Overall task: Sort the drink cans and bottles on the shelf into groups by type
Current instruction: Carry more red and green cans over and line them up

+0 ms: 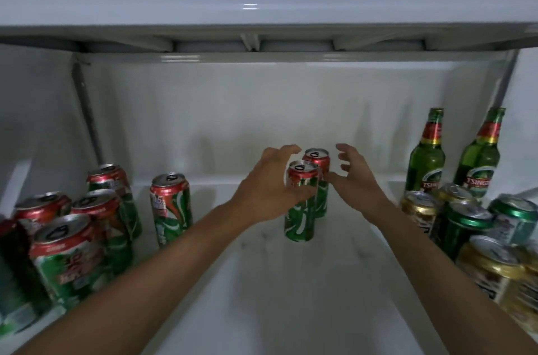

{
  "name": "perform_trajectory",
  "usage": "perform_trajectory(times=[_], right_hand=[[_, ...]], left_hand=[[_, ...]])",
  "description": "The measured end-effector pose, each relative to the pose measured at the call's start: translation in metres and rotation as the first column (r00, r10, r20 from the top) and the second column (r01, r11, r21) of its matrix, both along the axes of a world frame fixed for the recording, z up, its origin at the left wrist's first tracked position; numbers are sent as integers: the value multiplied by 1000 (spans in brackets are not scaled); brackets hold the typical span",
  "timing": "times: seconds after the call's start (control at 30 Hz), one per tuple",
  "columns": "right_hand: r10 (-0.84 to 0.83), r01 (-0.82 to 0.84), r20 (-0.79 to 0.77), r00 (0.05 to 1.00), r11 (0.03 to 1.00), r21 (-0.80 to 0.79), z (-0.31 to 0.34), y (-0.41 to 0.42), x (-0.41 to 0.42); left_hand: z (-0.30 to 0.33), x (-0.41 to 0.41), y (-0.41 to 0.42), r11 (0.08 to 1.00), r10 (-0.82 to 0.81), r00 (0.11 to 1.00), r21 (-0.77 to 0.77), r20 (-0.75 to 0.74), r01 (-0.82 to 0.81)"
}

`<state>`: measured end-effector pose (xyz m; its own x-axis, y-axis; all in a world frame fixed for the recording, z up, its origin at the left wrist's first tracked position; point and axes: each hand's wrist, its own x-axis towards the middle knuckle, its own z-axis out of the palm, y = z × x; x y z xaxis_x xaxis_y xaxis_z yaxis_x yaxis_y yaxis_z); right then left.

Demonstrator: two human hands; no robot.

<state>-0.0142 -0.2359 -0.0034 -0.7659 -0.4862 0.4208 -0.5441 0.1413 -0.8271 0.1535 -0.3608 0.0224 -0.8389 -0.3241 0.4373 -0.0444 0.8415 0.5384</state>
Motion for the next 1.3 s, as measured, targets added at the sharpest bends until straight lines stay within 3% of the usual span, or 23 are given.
perform_trajectory(times=[0.17,0.27,0.4,0.5,0.67,0.83,0.93,1.3], right_hand=[[192,-193,244,951,981,-22,6,-19,-33],[276,-286,277,920,958,-5,-2,-25,-45],[326,-327,195,925,945,-28,-14,-26,-53],[247,-243,131,960,969,-49,-16,-24,-56],[135,-133,-19,991,989,64,-8,-16,-49],[47,-51,-136,990,998,-33,9,8,-29],[79,-93,-142,987,991,-97,23,21,-4],[338,-346,-145,930,938,-30,27,7,116]], left_hand=[[-31,-31,-1,986,19,999,167,-46,-11],[-45,-40,4,982,54,995,183,-88,-38],[-56,-48,16,972,56,989,233,-136,-24],[-57,-53,20,970,119,977,233,-178,-75],[-53,-45,28,961,203,957,231,-207,-154],[-43,-14,32,941,295,920,245,-257,-233],[-33,13,32,928,348,895,240,-279,-286],[-17,130,3,895,440,841,232,-314,-381]])
